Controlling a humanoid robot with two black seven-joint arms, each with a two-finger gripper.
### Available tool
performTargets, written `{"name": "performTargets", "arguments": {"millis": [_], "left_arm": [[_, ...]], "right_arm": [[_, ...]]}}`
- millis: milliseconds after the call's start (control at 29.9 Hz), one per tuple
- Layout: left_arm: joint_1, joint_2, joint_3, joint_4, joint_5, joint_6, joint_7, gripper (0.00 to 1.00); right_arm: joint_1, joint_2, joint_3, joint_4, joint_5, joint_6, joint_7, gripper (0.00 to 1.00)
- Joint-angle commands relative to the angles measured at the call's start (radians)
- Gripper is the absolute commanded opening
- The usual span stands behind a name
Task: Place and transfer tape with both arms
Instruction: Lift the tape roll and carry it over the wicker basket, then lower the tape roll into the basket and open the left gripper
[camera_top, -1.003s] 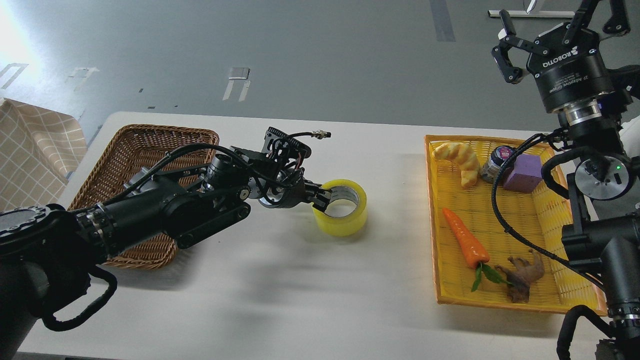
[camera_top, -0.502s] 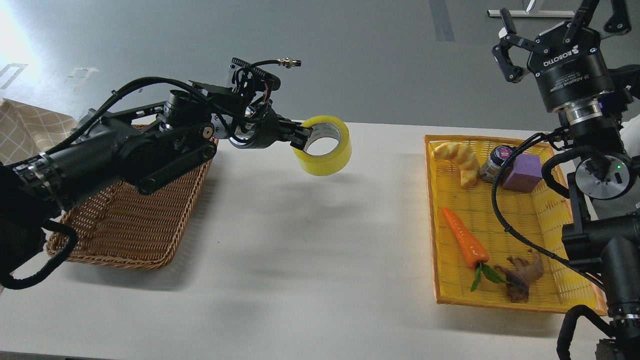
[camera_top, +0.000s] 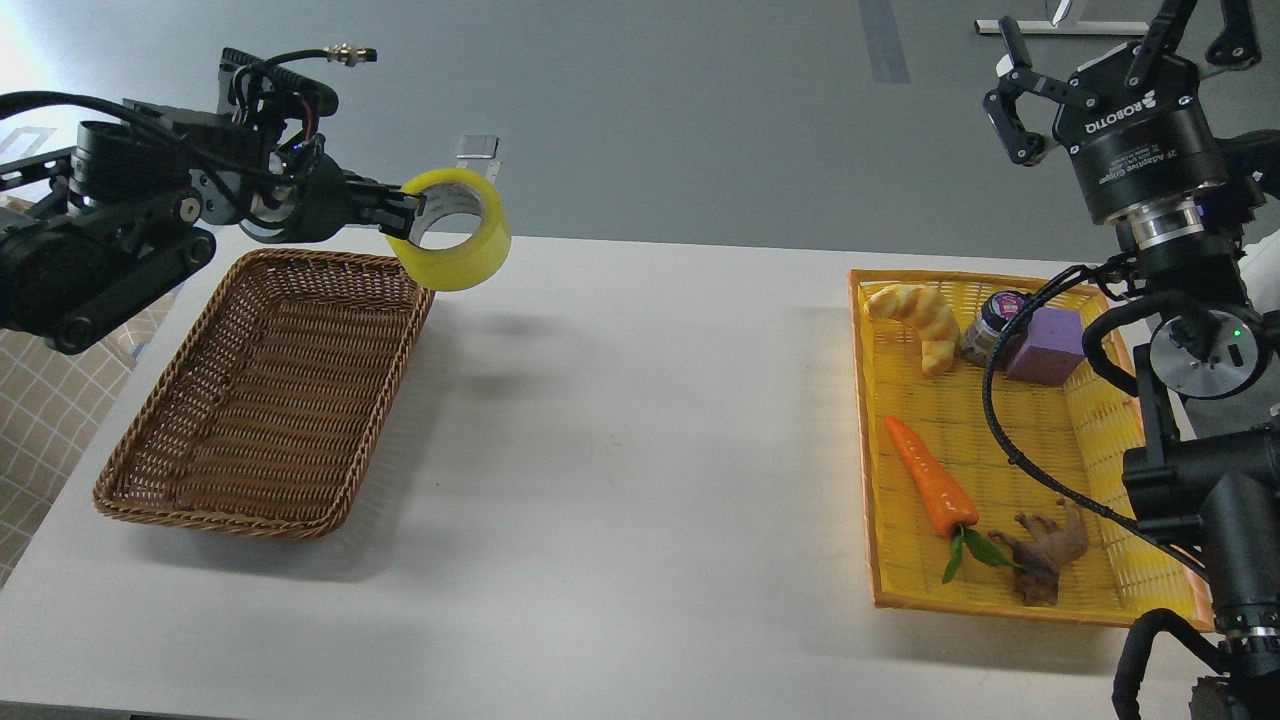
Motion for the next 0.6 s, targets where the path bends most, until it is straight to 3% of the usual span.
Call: {"name": "performTargets", "arguments": {"millis": [0, 334, 569], "left_arm": [[0.008, 0.035, 0.026, 0.001, 0.001, 0.0, -0.003, 0.0], [0.034, 0.116, 0.15, 0.011, -0.011, 0.0, -0.002, 0.0], [0.075, 0.137, 0.152, 0.015, -0.02, 0.0, -0.004, 0.0]], "right_arm": [[0.0, 0.008, 0.0, 0.0, 0.0, 0.0, 0.0, 1.0], [0.001, 0.025, -0.003, 0.0, 0.0, 0.0, 0.0, 1.0], [0.0, 0.03, -0.008, 0.0, 0.0, 0.0, 0.0, 1.0]]}}
